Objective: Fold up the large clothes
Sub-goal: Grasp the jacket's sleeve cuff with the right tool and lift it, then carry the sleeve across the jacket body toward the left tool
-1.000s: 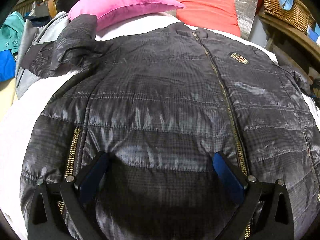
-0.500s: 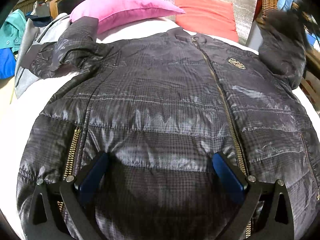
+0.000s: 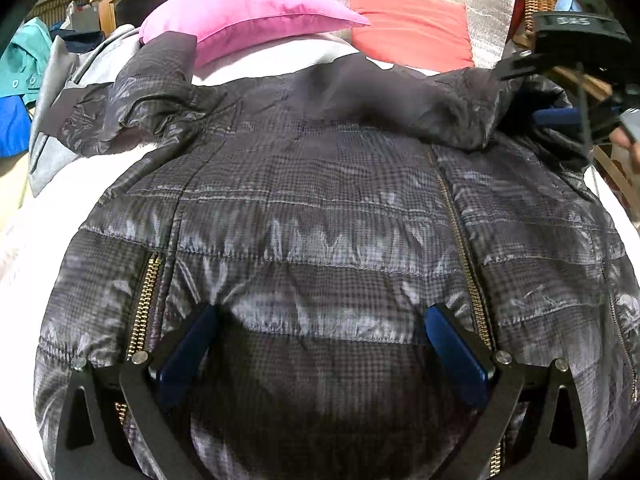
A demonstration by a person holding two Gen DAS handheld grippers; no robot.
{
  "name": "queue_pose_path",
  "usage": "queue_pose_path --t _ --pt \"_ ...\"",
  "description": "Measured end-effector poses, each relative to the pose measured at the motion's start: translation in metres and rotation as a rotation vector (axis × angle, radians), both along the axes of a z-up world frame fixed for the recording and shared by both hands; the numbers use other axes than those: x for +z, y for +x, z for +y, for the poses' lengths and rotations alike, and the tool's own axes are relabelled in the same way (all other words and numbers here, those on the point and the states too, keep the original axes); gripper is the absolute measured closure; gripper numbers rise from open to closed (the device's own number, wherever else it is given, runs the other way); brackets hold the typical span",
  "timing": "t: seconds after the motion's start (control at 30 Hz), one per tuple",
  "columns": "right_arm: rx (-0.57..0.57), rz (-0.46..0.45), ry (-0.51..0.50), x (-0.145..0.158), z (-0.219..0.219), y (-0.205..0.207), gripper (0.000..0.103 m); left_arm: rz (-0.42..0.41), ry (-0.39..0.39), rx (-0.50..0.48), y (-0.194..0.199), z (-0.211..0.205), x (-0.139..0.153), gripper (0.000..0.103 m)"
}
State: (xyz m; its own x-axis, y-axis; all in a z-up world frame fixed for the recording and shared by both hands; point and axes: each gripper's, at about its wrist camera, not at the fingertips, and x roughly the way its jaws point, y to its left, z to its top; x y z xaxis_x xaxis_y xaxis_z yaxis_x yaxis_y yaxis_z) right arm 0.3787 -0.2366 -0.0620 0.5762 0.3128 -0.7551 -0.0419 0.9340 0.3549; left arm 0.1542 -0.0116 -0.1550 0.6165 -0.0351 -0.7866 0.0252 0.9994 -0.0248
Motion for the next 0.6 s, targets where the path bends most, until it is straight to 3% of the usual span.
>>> queue_pose_path --t 0.17,0.27,0.4,0.47,0.57,0.6 --pt "-0.148 -0.042 0.128 0.008 -0.054 0.004 0.019 -0.001 0.0 0.002 0.003 -0.001 -0.001 0.0" --pt "-0.195 -0.016 0.219 -0.01 -0.069 -0.004 0.019 -0.003 -0.003 0.002 0.005 -0.001 -0.001 0.0" --pt "-0.171 -0.073 0.34 -0.032 -0.072 -0.061 0.019 -0.008 -0.036 -0.001 0.004 0.005 0.0 0.0" --pt "-0.152 -0.109 0.363 -0.042 -0.072 -0.092 0.019 -0.017 -0.077 0.005 0.001 0.011 0.006 0.0" --pt "-0.138 -0.162 0.35 -0.052 -0.067 -0.122 0.019 -0.043 -0.227 0.044 0.002 0.026 0.028 0.0" --pt "-0.14 -0.182 0.342 -0.055 -0.066 -0.13 0.019 -0.046 -0.246 0.052 0.008 0.028 0.037 0.0"
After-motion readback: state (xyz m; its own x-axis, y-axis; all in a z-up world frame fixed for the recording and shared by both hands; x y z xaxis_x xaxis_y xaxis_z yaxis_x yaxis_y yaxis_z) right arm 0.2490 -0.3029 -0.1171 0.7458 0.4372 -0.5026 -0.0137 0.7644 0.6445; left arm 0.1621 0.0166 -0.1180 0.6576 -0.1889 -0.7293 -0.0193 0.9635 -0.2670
